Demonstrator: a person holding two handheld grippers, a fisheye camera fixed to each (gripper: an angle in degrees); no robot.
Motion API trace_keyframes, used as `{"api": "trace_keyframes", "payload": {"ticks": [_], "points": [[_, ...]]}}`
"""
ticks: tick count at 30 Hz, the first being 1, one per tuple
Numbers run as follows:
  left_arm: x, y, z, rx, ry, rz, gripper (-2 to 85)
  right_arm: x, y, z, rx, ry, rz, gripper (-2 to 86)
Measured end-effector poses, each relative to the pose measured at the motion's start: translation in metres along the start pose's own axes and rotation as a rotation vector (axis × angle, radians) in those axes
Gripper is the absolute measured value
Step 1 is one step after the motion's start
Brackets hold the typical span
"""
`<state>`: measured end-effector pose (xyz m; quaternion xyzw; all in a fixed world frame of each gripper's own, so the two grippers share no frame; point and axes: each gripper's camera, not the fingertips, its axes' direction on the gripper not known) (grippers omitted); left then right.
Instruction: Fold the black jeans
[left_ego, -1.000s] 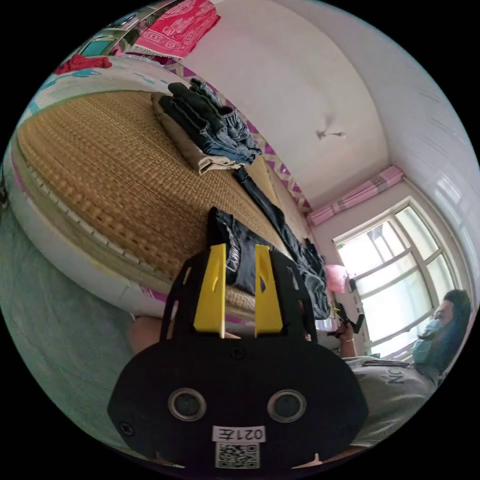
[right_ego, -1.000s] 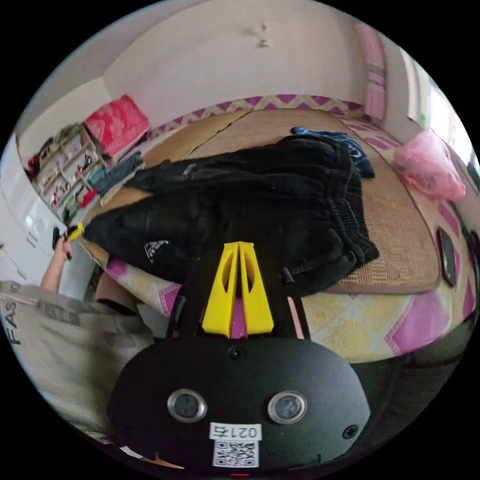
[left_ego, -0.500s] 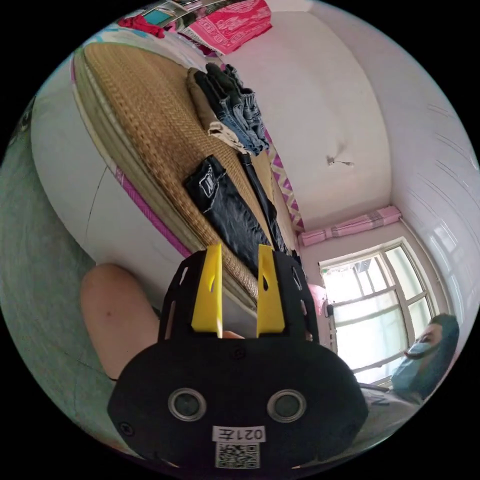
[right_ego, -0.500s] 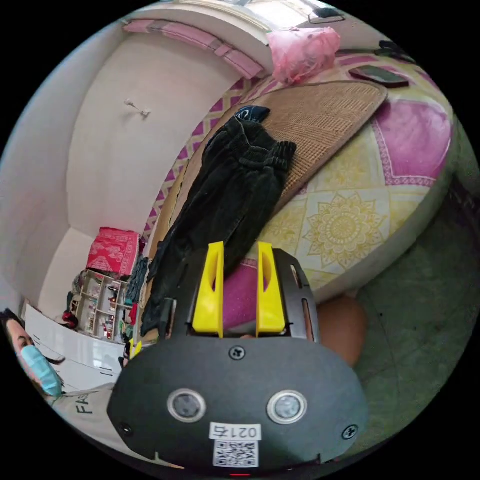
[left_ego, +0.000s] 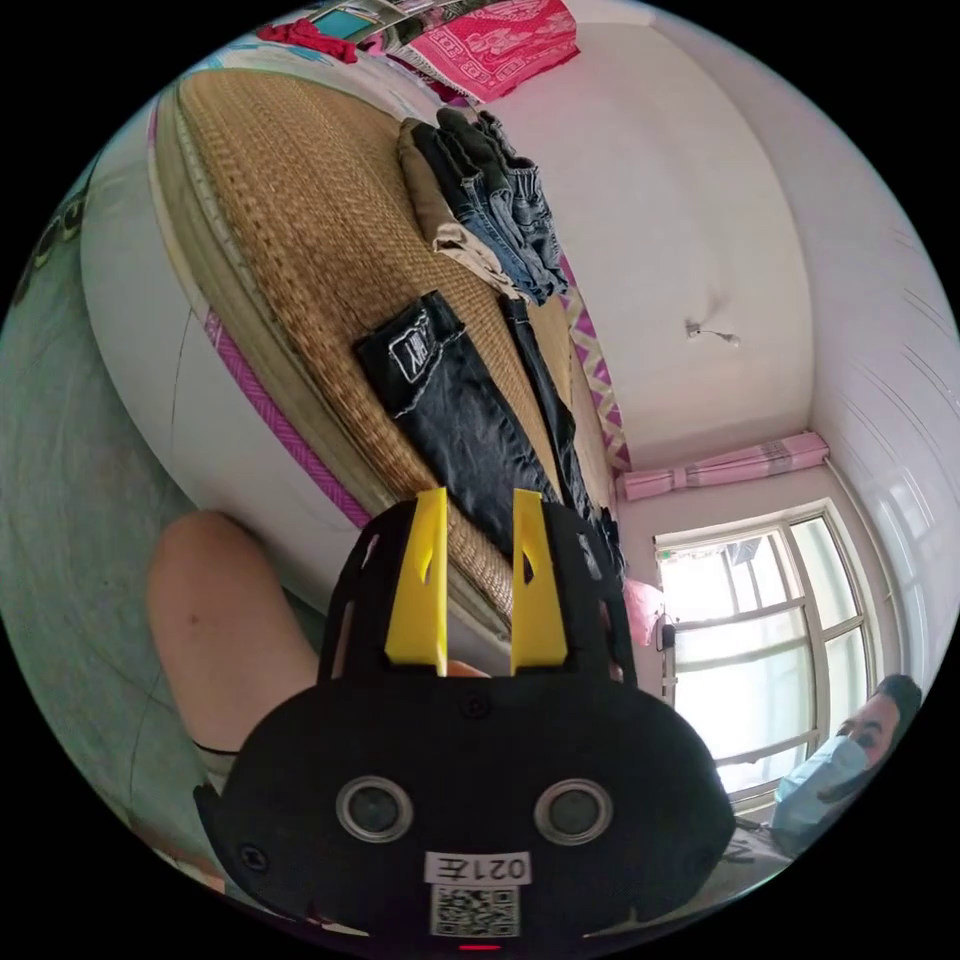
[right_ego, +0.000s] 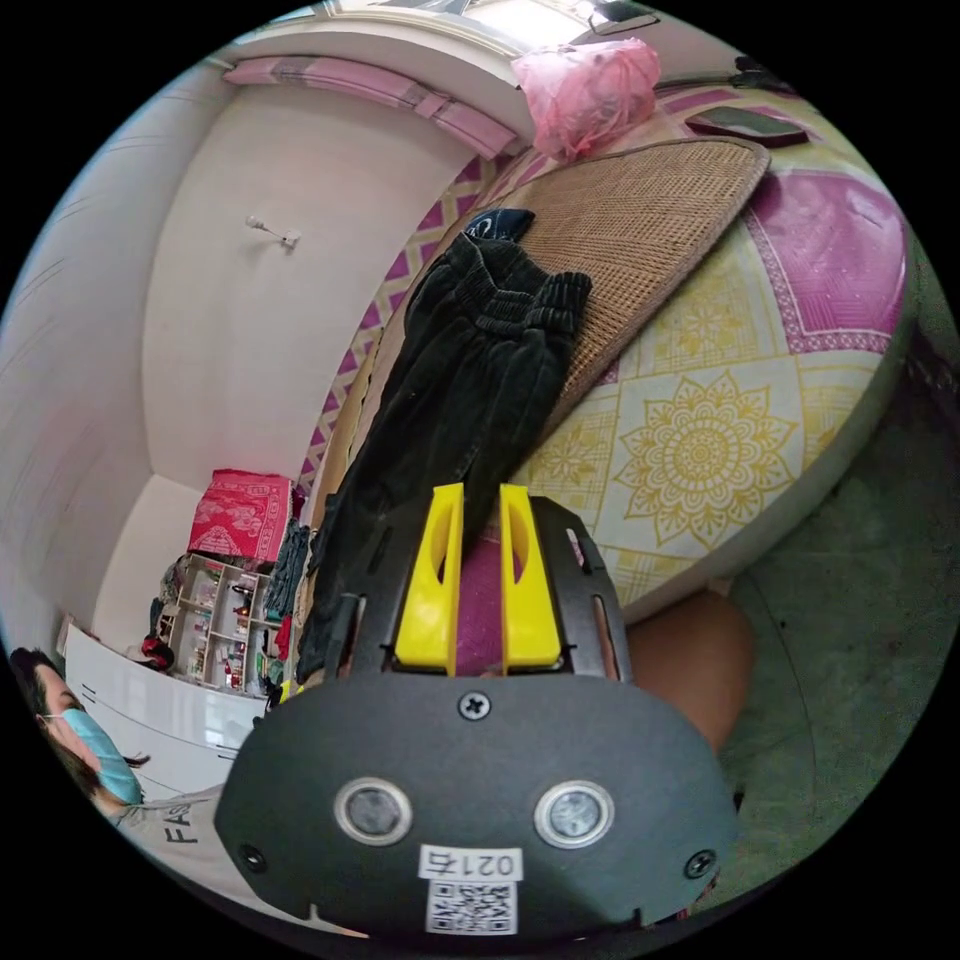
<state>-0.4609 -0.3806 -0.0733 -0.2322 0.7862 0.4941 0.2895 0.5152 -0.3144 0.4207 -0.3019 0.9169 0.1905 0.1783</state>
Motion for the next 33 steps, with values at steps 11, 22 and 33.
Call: {"api": "trace_keyframes", "payload": {"ticks": [11,22,33], "points": [[-0.009,-0.015,0.006,-0.064,-0.171,-0.088,6.8,0.017,0.05,0.023,-0.011,-0.015,-0.005,7.6],[-0.027,-0.022,0.031,-0.057,-0.197,-0.06,10.9,0.043,0.082,0.061,-0.014,-0.036,-0.014,7.9],[-0.074,-0.016,0.051,-0.034,-0.193,-0.044,11.1,0.081,0.103,0.112,-0.02,-0.025,-0.001,6.2]]}}
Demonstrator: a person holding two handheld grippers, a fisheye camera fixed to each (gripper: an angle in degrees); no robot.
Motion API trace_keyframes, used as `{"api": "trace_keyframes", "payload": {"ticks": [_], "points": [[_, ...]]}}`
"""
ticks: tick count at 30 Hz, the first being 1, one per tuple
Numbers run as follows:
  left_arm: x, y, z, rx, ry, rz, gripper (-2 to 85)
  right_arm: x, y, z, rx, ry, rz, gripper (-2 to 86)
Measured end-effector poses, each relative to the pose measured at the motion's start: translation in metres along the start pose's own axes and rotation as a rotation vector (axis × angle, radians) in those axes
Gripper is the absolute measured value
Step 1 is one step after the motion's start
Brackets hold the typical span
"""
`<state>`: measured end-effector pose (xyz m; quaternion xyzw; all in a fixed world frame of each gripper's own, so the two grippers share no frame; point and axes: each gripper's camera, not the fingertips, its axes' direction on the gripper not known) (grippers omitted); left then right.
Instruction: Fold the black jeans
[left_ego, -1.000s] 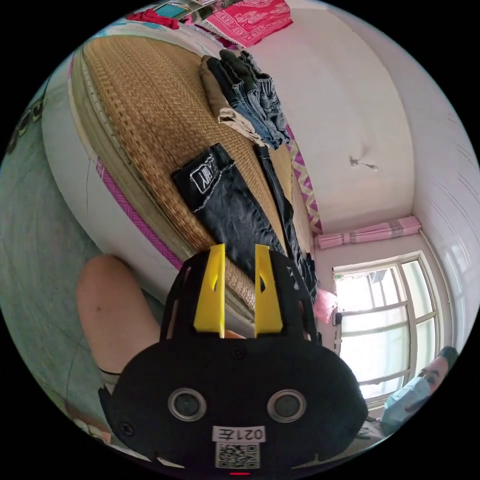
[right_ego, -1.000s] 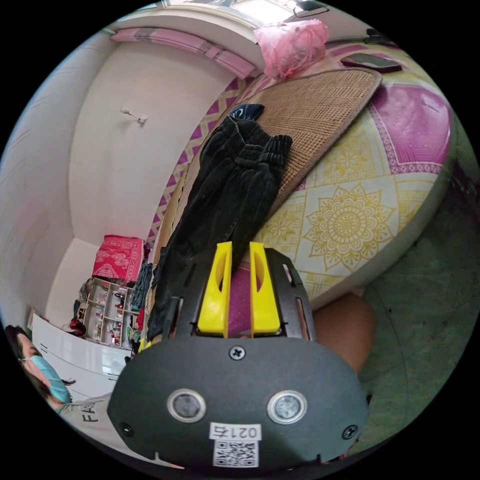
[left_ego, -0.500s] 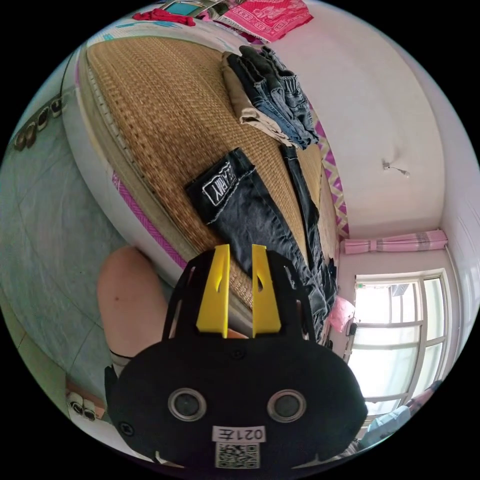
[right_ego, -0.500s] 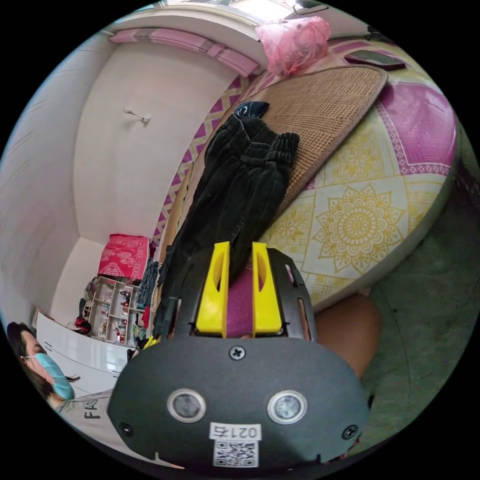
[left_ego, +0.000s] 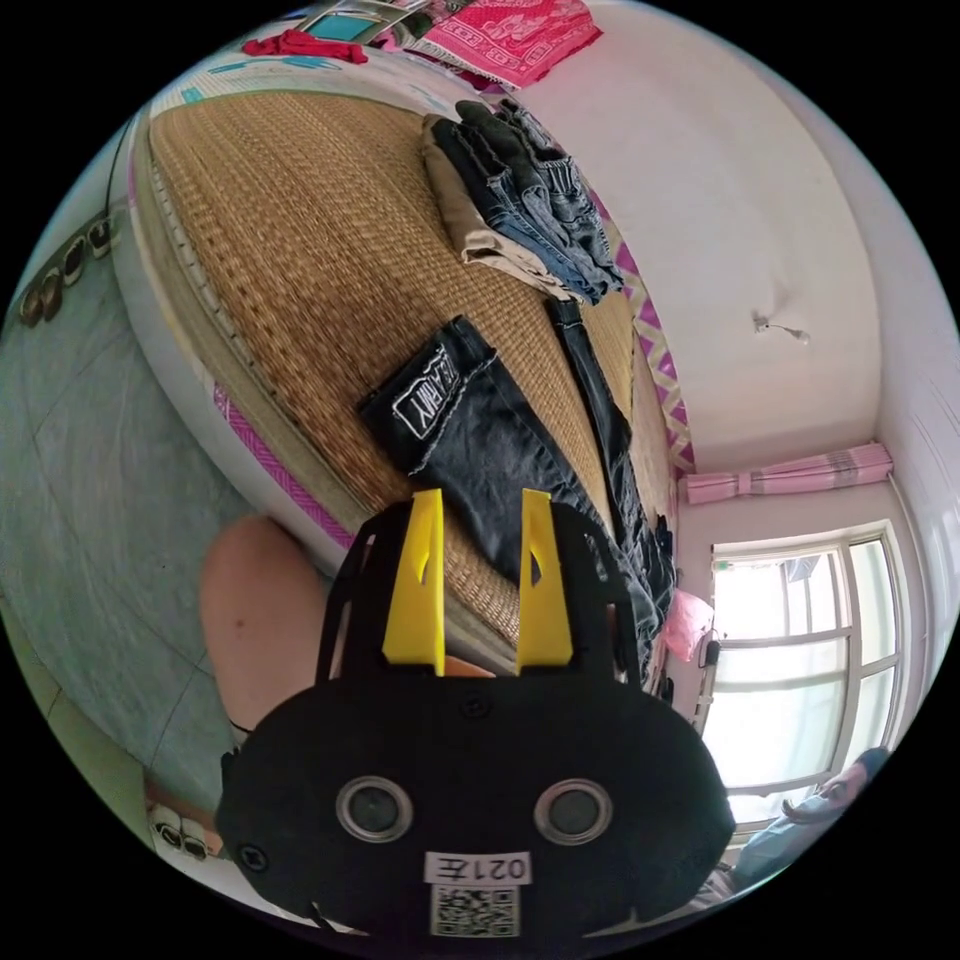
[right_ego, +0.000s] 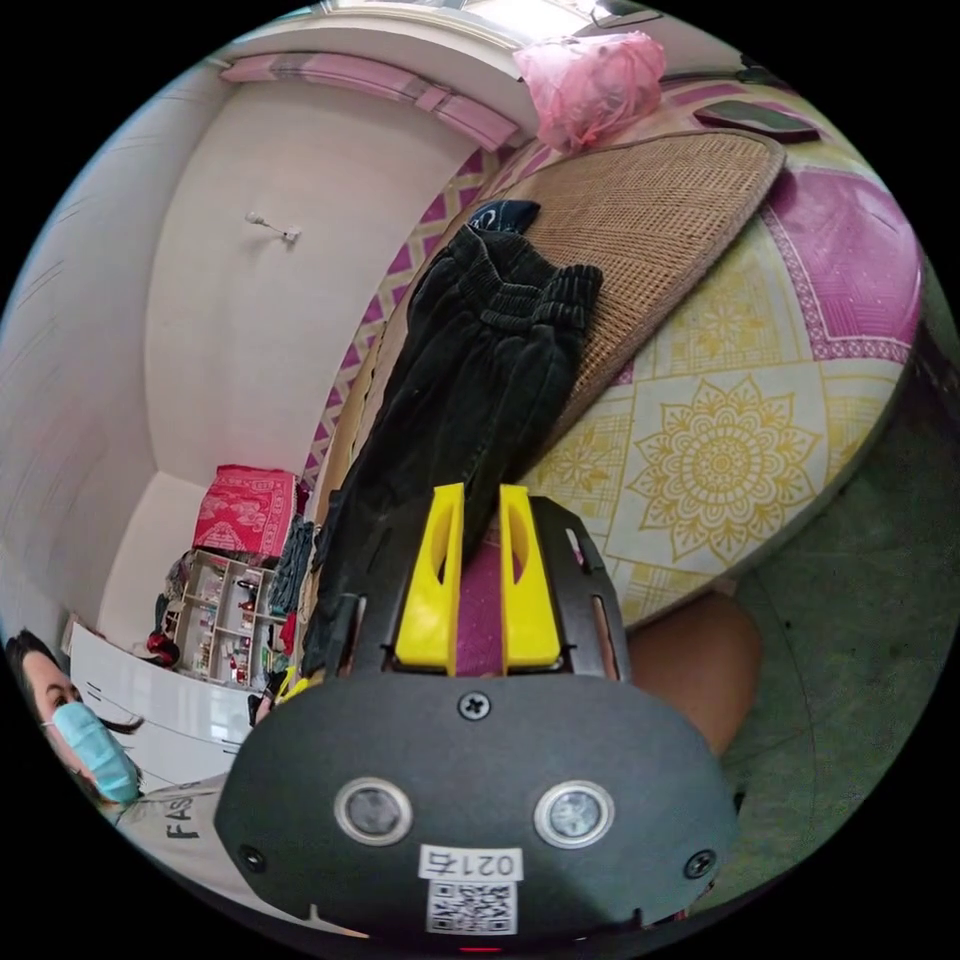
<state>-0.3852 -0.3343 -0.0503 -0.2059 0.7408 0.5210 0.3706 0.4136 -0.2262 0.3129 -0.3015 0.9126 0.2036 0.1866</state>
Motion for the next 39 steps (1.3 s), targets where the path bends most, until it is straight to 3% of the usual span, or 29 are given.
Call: {"api": "trace_keyframes", "payload": {"ticks": [10,14,20,25,31,37,39], "points": [[-0.049,0.022,0.019,0.021,0.008,0.004,9.4,0.049,0.004,0.03,0.021,-0.055,0.074,5.5],[-0.078,0.032,0.031,0.026,-0.047,-0.038,0.3,0.055,0.004,0.043,0.058,-0.079,0.08,1.4],[-0.098,0.039,0.042,0.01,0.043,0.002,-0.9,0.058,-0.016,0.054,0.08,-0.215,0.086,-0.3],[-0.047,0.016,0.041,-0.015,0.08,0.129,-0.9,0.023,-0.073,0.077,0.053,-0.249,0.013,-0.5],[0.08,-0.053,0.08,-0.025,0.0,0.34,-1.0,-0.054,-0.184,0.127,0.028,-0.239,-0.108,-0.2],[0.181,-0.16,0.23,-0.049,-0.151,0.445,-0.9,-0.101,-0.321,0.225,0.007,-0.166,-0.129,-0.1],[0.193,-0.2,0.319,-0.096,-0.214,0.447,-0.9,-0.101,-0.371,0.281,-0.033,-0.111,-0.095,0.1]]}}
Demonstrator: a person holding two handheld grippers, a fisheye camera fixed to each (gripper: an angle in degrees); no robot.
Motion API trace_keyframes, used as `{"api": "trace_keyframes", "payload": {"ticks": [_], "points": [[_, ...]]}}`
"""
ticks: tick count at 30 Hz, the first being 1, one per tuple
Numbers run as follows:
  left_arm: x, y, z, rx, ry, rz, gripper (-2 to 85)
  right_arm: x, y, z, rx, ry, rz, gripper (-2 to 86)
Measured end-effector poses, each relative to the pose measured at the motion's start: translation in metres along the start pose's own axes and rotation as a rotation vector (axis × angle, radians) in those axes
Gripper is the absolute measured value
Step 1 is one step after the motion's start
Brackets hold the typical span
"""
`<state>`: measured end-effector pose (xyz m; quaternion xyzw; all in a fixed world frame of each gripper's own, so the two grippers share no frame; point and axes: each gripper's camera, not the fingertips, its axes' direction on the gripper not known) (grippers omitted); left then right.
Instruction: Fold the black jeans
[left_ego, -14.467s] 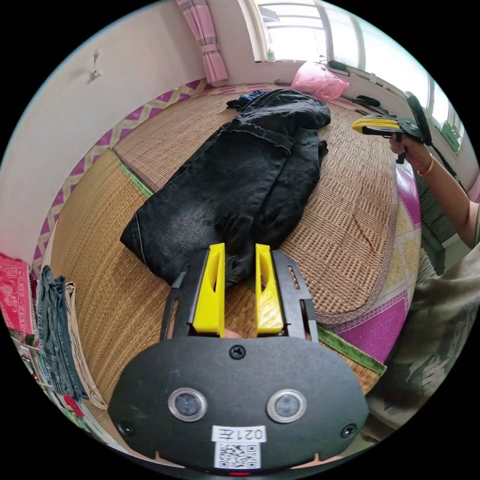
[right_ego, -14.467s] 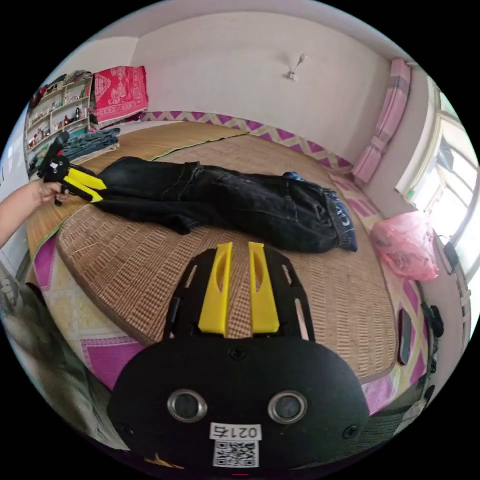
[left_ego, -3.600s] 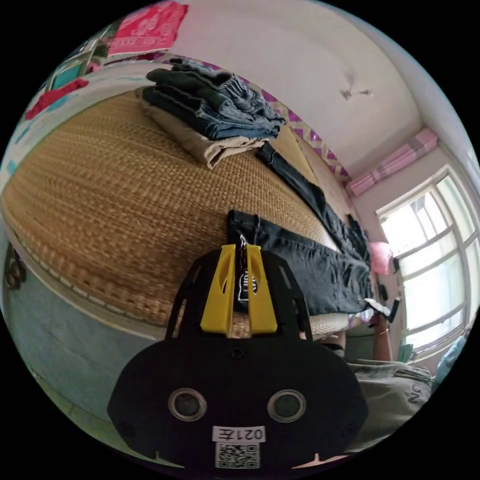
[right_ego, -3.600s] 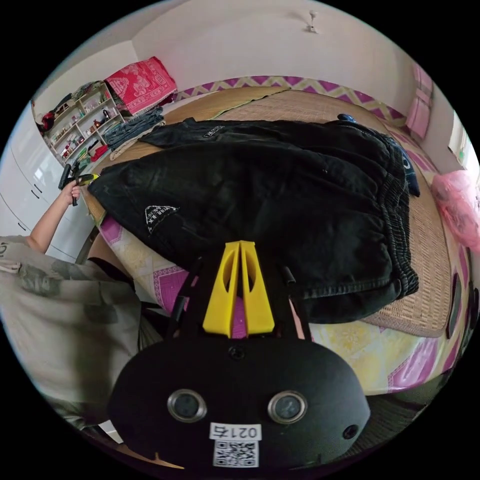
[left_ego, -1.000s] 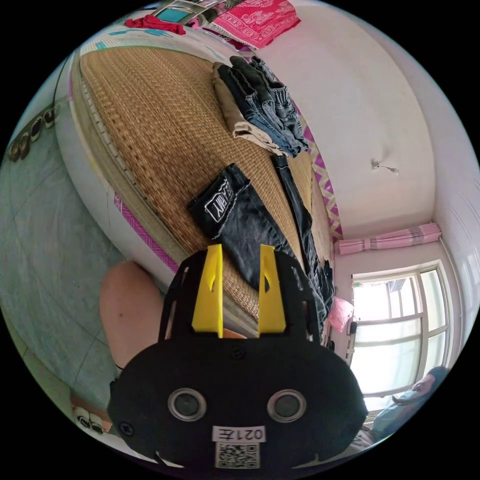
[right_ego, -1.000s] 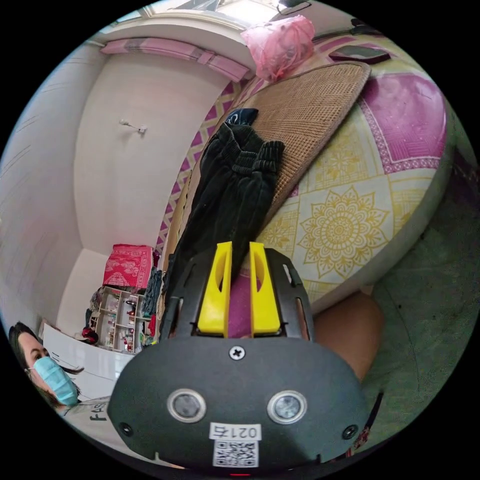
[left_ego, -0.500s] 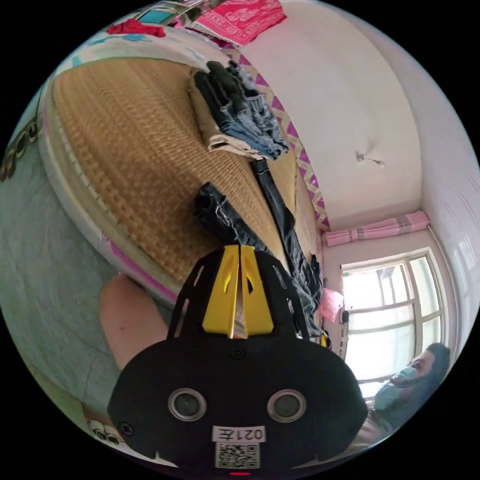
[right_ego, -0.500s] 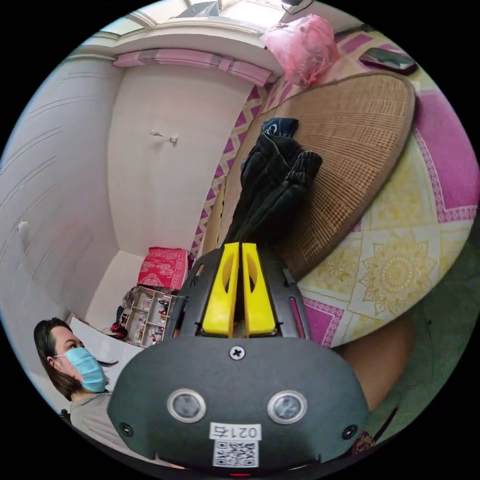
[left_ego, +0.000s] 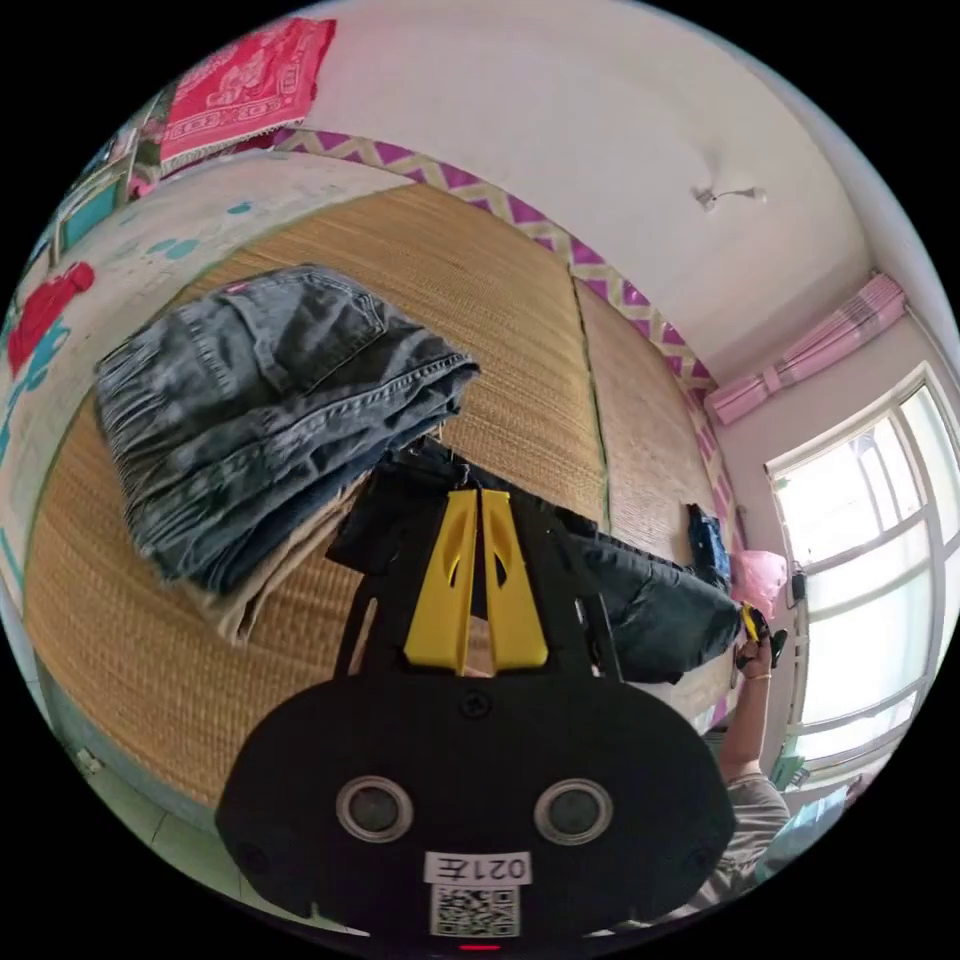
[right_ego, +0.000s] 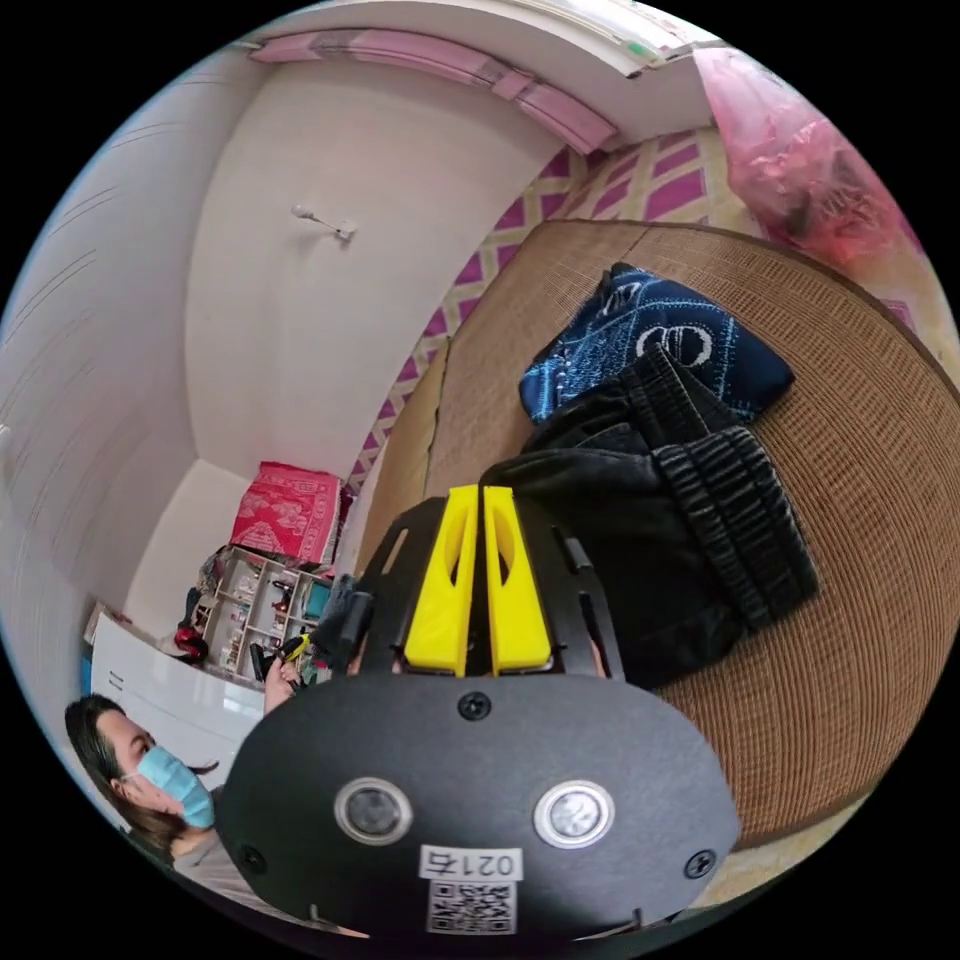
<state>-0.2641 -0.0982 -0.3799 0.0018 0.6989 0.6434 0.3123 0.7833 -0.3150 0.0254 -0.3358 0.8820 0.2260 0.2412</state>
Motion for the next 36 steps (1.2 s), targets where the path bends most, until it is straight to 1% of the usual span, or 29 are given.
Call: {"api": "trace_keyframes", "payload": {"ticks": [1,3,4,6,10,12,13,14,15,16,18,19,20,21,22,23,24,25,26,27,29,31,32,33,34,36], "points": [[0.0,-0.01,0.021,-0.014,-0.003,-0.001,-0.9,0.004,-0.011,0.014,-0.007,0.015,0.013,0.2],[-0.009,-0.033,0.109,-0.103,-0.023,-0.013,-0.7,0.022,-0.047,0.061,-0.021,0.075,0.065,0.7],[-0.012,-0.034,0.128,-0.125,-0.037,-0.012,-0.6,0.026,-0.052,0.071,-0.023,0.089,0.077,0.9],[-0.025,-0.02,0.165,-0.094,-0.063,0.009,-0.2,0.033,-0.068,0.098,-0.042,0.061,0.08,2.2],[-0.042,0.026,0.152,0.035,-0.029,0.107,0.4,0.005,-0.076,0.087,-0.033,-0.045,-0.017,3.7],[-0.046,0.066,0.131,0.103,-0.012,0.194,-0.1,-0.044,-0.072,0.073,-0.054,-0.036,-0.179,2.0],[-0.043,0.076,0.128,0.104,0.004,0.229,-0.3,-0.06,-0.069,0.073,-0.072,-0.03,-0.231,1.5],[-0.033,0.095,0.129,0.086,0.034,0.305,-0.6,-0.093,-0.063,0.077,-0.108,-0.007,-0.339,0.6],[-0.016,0.115,0.133,0.077,0.063,0.39,-0.7,-0.127,-0.056,0.087,-0.149,0.031,-0.456,-0.2],[-0.006,0.124,0.137,0.074,0.074,0.434,-0.8,-0.144,-0.052,0.095,-0.176,0.066,-0.512,-0.3],[0.047,0.163,0.163,0.052,0.106,0.622,-0.9,-0.21,-0.036,0.142,-0.279,0.282,-0.76,-0.8],[0.062,0.172,0.172,0.047,0.102,0.669,-0.9,-0.223,-0.032,0.156,-0.299,0.351,-0.815,-0.8],[0.087,0.189,0.193,0.041,0.059,0.75,-0.9,-0.243,-0.028,0.187,-0.33,0.491,-0.901,-0.9],[0.103,0.2,0.22,0.029,-0.031,0.781,-0.9,-0.253,-0.031,0.215,-0.341,0.593,-0.939,-1.0],[0.105,0.202,0.237,0.008,-0.099,0.768,-0.9,-0.255,-0.036,0.227,-0.34,0.637,-0.933,-1.0],[0.097,0.199,0.281,-0.101,-0.258,0.703,-0.9,-0.257,-0.048,0.249,-0.355,0.687,-0.914,-1.0],[0.085,0.202,0.279,-0.037,-0.21,0.687,-0.9,-0.259,-0.06,0.266,-0.376,0.706,-0.888,-1.0],[0.076,0.199,0.279,-0.014,-0.255,0.637,-0.9,-0.26,-0.066,0.273,-0.384,0.713,-0.871,-1.0],[0.06,0.196,0.283,-0.036,-0.284,0.609,-0.9,-0.267,-0.076,0.284,-0.397,0.727,-0.848,-1.0],[0.04,0.192,0.279,-0.052,-0.213,0.542,-1.0,-0.278,-0.083,0.29,-0.398,0.73,-0.842,-0.9],[0.016,0.191,0.272,-0.065,-0.146,0.443,-1.0,-0.297,-0.093,0.291,-0.413,0.725,-0.821,-0.8],[0.008,0.2,0.267,-0.059,-0.167,0.451,-1.0,-0.329,-0.097,0.281,-0.383,0.731,-0.873,-0.6],[0.005,0.209,0.266,-0.051,-0.189,0.484,-1.0,-0.353,-0.099,0.264,-0.266,0.736,-0.917,-0.2],[0.001,0.219,0.265,-0.033,-0.199,0.511,-1.0,-0.374,-0.105,0.251,-0.204,0.726,-0.961,0.3],[-0.001,0.223,0.265,-0.024,-0.202,0.517,-1.0,-0.381,-0.109,0.251,-0.212,0.735,-0.981,1.4],[-0.009,0.23,0.265,-0.023,-0.21,0.521,-1.0,-0.394,-0.127,0.264,-0.303,0.846,-1.05,6.0]]}}
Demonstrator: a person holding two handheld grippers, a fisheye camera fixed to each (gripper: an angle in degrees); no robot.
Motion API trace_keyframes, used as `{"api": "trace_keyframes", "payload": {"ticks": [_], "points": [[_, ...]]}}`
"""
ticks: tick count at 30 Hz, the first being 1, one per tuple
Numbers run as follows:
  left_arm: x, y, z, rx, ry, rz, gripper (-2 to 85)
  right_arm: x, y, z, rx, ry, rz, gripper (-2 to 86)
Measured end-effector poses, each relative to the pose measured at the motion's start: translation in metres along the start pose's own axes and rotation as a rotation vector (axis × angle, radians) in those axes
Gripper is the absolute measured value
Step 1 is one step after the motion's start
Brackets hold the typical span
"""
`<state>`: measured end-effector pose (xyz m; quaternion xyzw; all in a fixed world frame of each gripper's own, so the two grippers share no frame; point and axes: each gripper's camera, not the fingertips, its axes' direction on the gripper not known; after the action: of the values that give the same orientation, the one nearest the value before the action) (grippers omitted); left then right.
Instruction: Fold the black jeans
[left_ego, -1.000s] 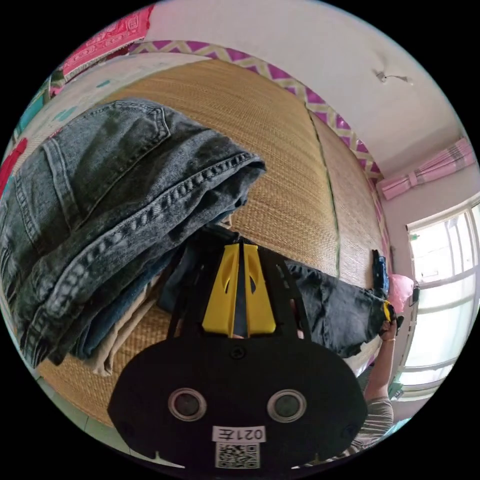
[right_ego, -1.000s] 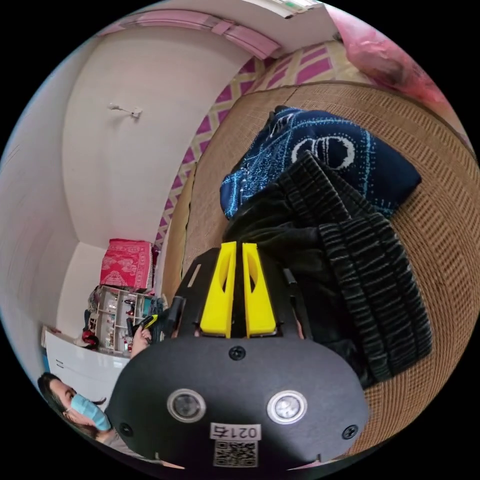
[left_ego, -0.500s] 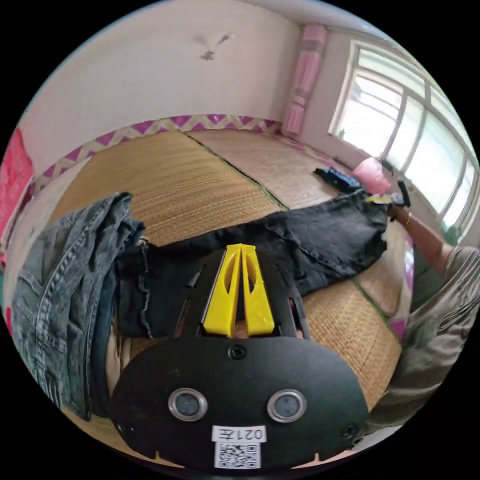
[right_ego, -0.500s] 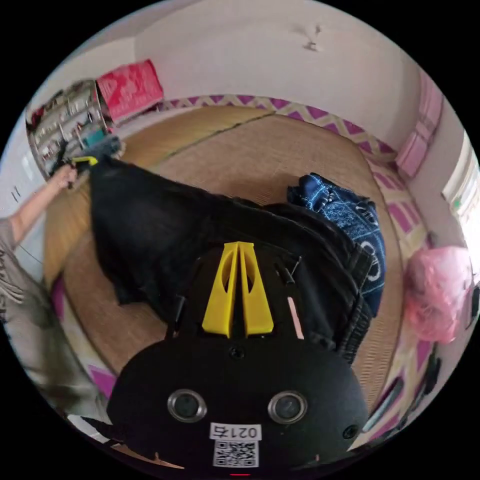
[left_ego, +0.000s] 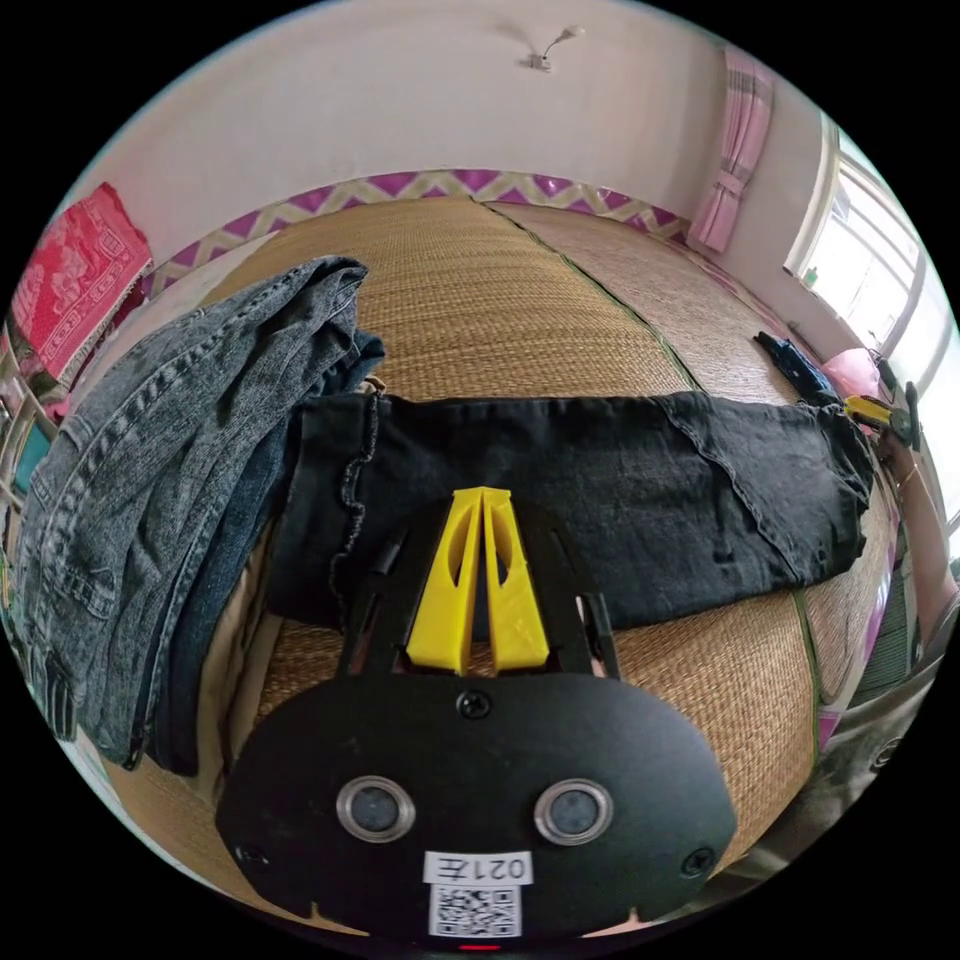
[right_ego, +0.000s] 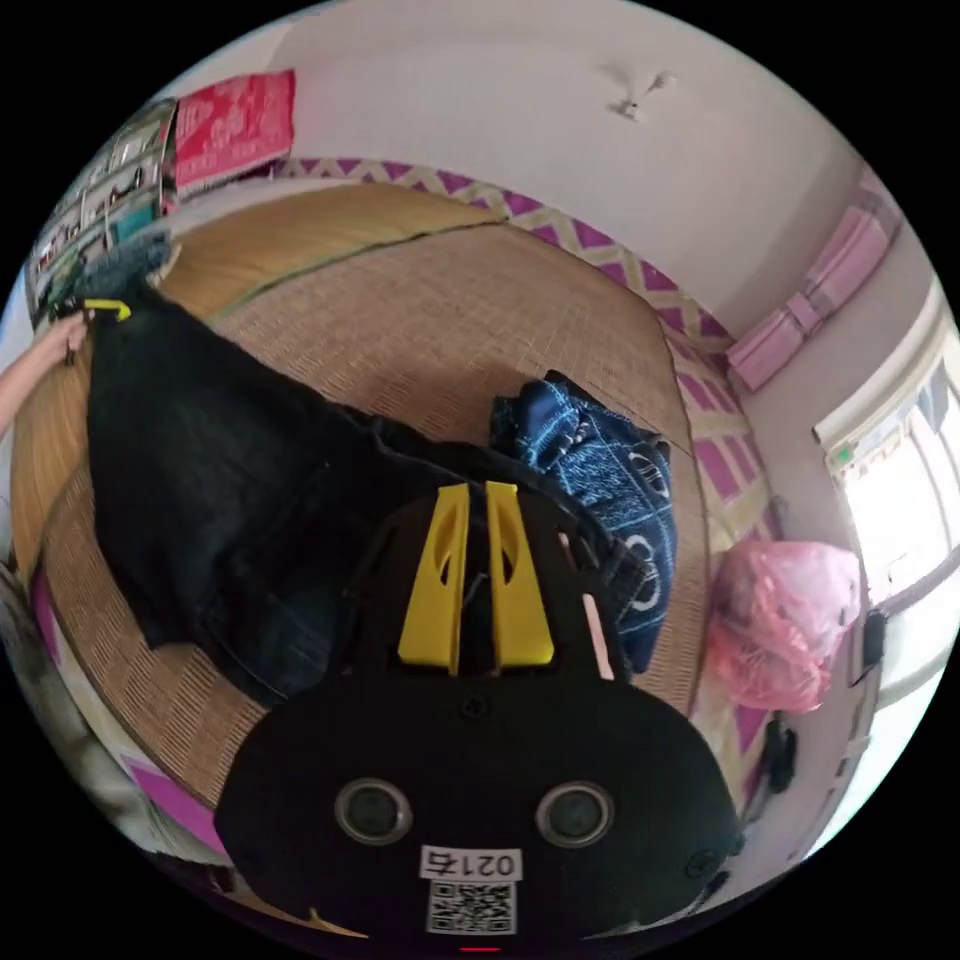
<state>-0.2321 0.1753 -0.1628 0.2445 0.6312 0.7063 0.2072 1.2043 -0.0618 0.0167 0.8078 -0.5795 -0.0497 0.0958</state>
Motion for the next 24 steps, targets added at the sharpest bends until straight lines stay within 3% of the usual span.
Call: {"api": "trace_keyframes", "payload": {"ticks": [4,6,12,17,21,24], "points": [[-0.017,0.013,0.001,0.001,0.025,-0.018,-1.0,0.006,-0.019,0.017,-0.122,-0.04,-0.155,7.6],[-0.032,0.021,0.002,0.003,0.052,-0.031,-1.0,0.008,-0.028,0.016,-0.148,-0.038,-0.185,1.2],[-0.066,0.037,0.001,0.001,0.085,-0.049,-1.0,0.052,-0.063,-0.043,-0.01,-0.032,-0.024,-0.9],[-0.091,0.047,-0.003,0.001,0.076,-0.046,-1.0,0.05,-0.072,0.015,-0.187,0.013,-0.026,-1.0],[-0.114,0.054,-0.008,0.002,0.061,-0.037,-0.9,0.064,-0.049,-0.04,-0.021,0.077,0.107,-1.0],[-0.132,0.058,-0.014,0.005,0.045,-0.033,-0.9,0.044,-0.018,-0.087,0.15,0.017,0.048,-1.0]]}}
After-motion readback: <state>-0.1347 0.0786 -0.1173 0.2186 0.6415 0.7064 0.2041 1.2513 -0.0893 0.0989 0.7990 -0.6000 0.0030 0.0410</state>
